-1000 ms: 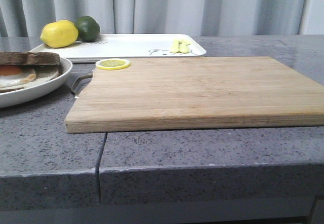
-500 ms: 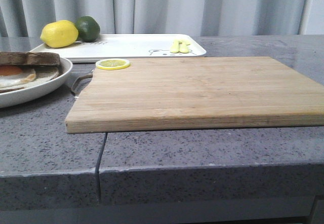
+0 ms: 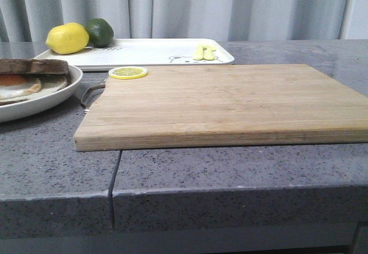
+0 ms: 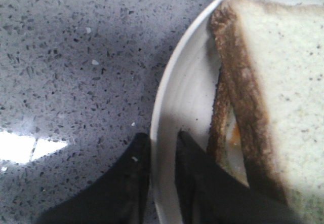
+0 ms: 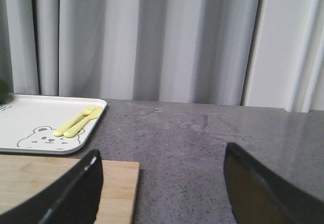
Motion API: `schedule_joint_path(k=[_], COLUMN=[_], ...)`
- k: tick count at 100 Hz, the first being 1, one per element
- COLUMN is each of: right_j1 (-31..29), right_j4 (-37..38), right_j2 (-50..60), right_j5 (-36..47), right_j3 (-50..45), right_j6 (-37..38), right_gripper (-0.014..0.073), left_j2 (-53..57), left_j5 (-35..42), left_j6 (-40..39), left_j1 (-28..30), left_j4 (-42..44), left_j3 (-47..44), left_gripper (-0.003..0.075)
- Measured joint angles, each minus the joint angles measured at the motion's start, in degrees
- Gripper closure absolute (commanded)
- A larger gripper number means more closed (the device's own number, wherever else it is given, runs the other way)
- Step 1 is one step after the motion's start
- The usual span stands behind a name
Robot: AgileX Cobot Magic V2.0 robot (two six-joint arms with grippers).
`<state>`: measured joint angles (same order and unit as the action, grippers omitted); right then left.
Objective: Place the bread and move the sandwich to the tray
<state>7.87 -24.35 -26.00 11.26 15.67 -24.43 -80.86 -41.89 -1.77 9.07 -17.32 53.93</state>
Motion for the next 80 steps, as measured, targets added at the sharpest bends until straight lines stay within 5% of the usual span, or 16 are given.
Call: schedule_joint_path(k=[12,80], right_j1=[0.0,0.0], right_j4=[0.0,0.0], right_j2=[0.0,0.0], right_j5=[0.0,0.0], right_j3=[0.0,0.0], right_j6=[0.0,0.0], right_gripper=[0.0085,0.0085], left_j2=[0.0,0.9], left_j5=[-0.1,-1.1], left_j6=[0.0,0.0], left_j1=[0.0,0.0], left_j4=[0.0,-1.6], left_j3=[0.0,0.1], left_gripper=[0.0739,0.074])
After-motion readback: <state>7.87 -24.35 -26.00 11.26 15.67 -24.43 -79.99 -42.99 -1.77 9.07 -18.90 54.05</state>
